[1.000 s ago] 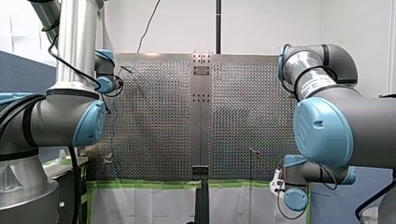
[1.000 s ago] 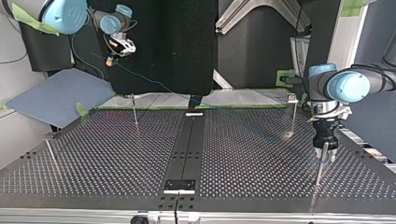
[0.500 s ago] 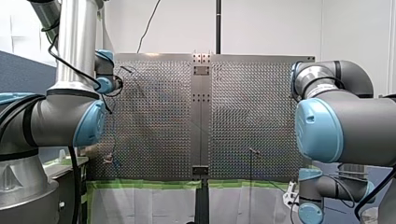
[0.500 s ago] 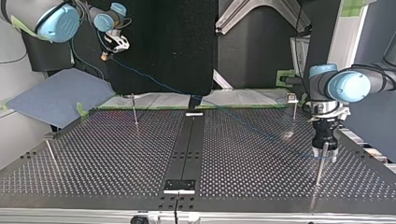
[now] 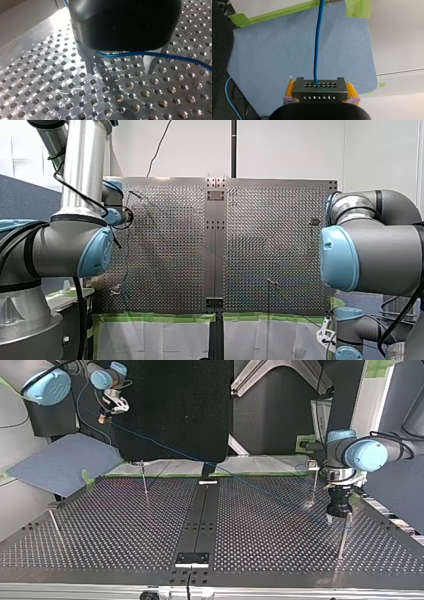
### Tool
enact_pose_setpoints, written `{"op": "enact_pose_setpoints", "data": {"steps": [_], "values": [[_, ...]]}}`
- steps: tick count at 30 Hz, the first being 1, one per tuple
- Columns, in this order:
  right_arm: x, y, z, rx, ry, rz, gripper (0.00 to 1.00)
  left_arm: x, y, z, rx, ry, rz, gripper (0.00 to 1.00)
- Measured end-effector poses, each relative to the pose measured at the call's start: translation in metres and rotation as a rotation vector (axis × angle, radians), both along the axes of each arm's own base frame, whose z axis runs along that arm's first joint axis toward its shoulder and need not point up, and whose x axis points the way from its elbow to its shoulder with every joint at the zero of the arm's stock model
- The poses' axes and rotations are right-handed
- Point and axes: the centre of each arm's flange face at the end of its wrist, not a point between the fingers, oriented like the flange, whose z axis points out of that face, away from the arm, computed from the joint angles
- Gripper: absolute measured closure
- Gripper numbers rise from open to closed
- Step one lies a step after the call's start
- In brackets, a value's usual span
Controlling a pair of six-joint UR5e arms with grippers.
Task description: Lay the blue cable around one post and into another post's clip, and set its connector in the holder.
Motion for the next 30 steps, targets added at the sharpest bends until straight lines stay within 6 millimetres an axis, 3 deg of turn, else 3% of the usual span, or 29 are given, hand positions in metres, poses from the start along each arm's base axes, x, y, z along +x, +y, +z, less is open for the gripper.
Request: {"op": "enact_pose_setpoints", "data": {"steps": [8, 20, 30], "values": [[0.006, -0.017, 0.018, -0.089, -0.015, 0.064, 1.00, 0.000, -0.001, 0.000, -0.001, -0.001, -0.003, 0.00], [0.020, -0.060, 0.076, -0.246, -0.068, 0.187, 1.00, 0.000, -0.003, 0.000, -0.002, -0.001, -0.006, 0.00], [0.038, -0.076, 0.086, -0.271, -0.073, 0.292, 1.00, 0.000, -0.003, 0.000, -0.002, -0.001, -0.004, 0.00]]}}
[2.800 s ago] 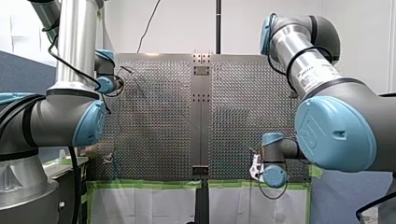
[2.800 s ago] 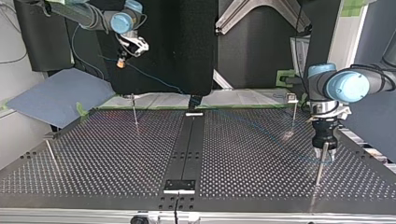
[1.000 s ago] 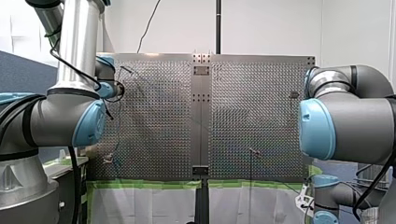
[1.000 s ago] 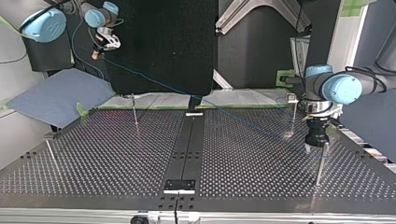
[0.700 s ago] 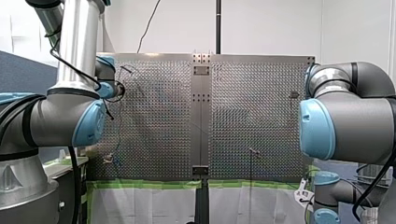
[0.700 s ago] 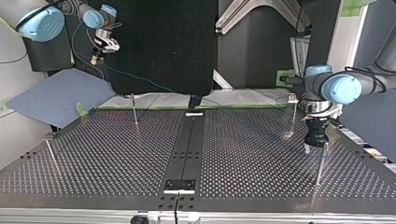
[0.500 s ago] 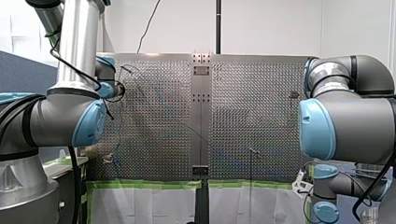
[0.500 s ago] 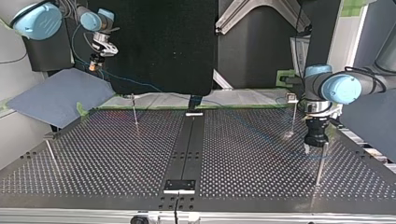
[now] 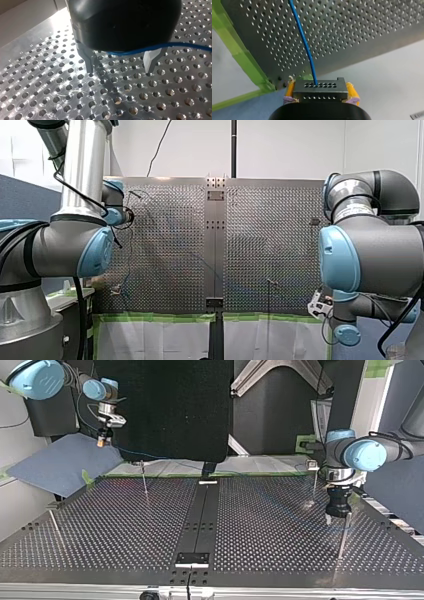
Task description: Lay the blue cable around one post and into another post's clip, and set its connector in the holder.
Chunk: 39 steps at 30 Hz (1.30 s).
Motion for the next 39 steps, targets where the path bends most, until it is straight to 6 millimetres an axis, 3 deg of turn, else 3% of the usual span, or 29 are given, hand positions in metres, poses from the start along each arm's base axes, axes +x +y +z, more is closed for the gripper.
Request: {"op": "enact_pose_setpoints", "data": {"steps": [13, 26, 32, 39], "values": [[0.028, -0.004, 0.002, -0.012, 0.034, 0.129, 1.00, -0.001, -0.002, -0.001, -0.003, 0.012, -0.003, 0.00], [0.038, -0.001, 0.002, -0.008, 0.037, 0.153, 1.00, -0.010, 0.008, -0.012, -0.048, 0.101, 0.062, 0.00], [0.041, 0.001, 0.001, 0.001, 0.036, 0.151, 1.00, -0.016, 0.012, -0.021, -0.066, 0.139, 0.081, 0.00], [0.045, 0.002, 0.000, 0.006, 0.035, 0.154, 1.00, -0.014, 0.005, -0.051, -0.093, 0.181, 0.037, 0.00]]}}
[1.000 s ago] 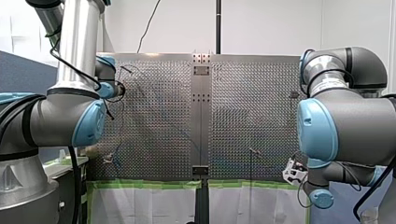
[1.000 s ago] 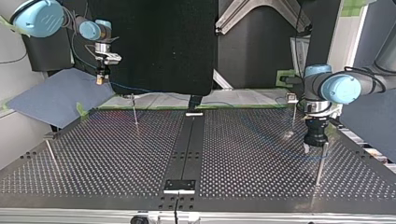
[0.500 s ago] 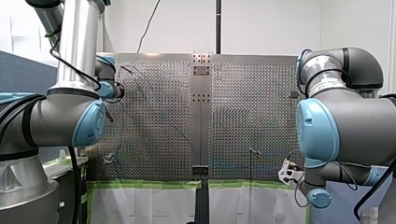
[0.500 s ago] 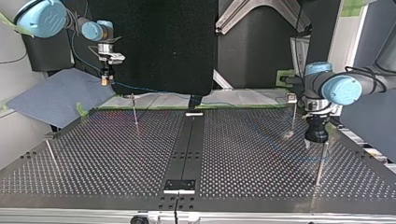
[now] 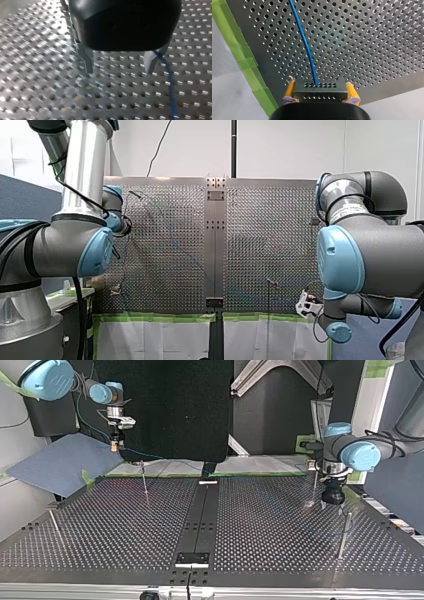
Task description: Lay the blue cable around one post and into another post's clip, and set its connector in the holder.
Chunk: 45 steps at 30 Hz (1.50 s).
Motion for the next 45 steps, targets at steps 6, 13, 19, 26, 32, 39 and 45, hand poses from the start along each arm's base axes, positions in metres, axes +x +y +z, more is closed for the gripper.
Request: {"op": "enact_pose_setpoints", "data": {"steps": [6, 13, 19, 26, 32, 39, 45], "values": [[0.003, 0.001, 0.000, 0.003, 0.001, 0.004, 1.00, -0.002, -0.004, -0.013, -0.029, -0.007, -0.013, 0.00], [0.006, 0.002, 0.000, 0.004, 0.001, 0.009, 1.00, -0.004, -0.007, -0.019, -0.054, -0.006, -0.028, 0.00], [0.007, 0.003, 0.000, 0.004, 0.000, 0.012, 1.00, -0.006, -0.013, -0.033, -0.101, -0.001, -0.062, 0.00], [0.009, 0.003, 0.000, 0.003, 0.000, 0.015, 1.00, -0.013, -0.016, -0.045, -0.161, -0.021, -0.079, 0.00], [0.012, 0.004, 0.000, 0.003, -0.001, 0.020, 1.00, -0.017, -0.014, -0.050, -0.204, -0.047, -0.076, 0.00], [0.015, 0.005, 0.000, 0.004, 0.000, 0.026, 1.00, -0.028, -0.016, -0.061, -0.220, -0.024, -0.070, 0.00], [0.017, 0.006, 0.000, 0.004, 0.000, 0.029, 1.00, -0.036, -0.016, -0.069, -0.223, -0.007, -0.054, 0.00]]}}
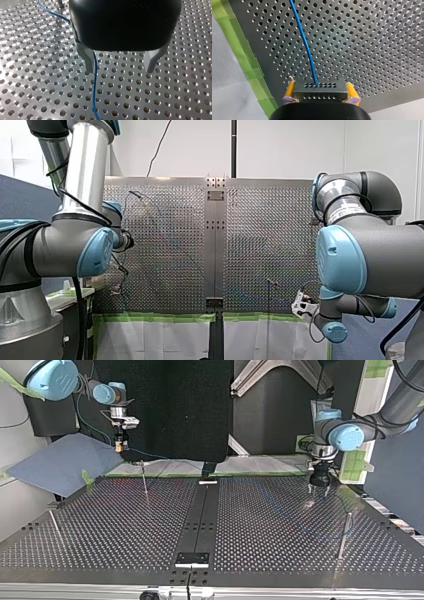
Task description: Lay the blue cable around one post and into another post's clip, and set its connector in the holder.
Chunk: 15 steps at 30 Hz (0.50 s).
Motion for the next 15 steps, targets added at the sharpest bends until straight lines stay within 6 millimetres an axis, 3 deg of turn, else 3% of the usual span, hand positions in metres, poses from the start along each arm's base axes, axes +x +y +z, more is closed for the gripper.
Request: {"op": "enact_pose_setpoints", "data": {"steps": [9, 15], "values": [[0.001, 0.001, 0.000, 0.001, -0.001, 0.002, 1.00, -0.019, 0.000, -0.013, 0.028, 0.072, 0.018, 0.00], [0.001, 0.001, -0.001, 0.004, 0.000, 0.003, 1.00, -0.028, 0.001, -0.001, 0.074, 0.092, 0.040, 0.00]]}}
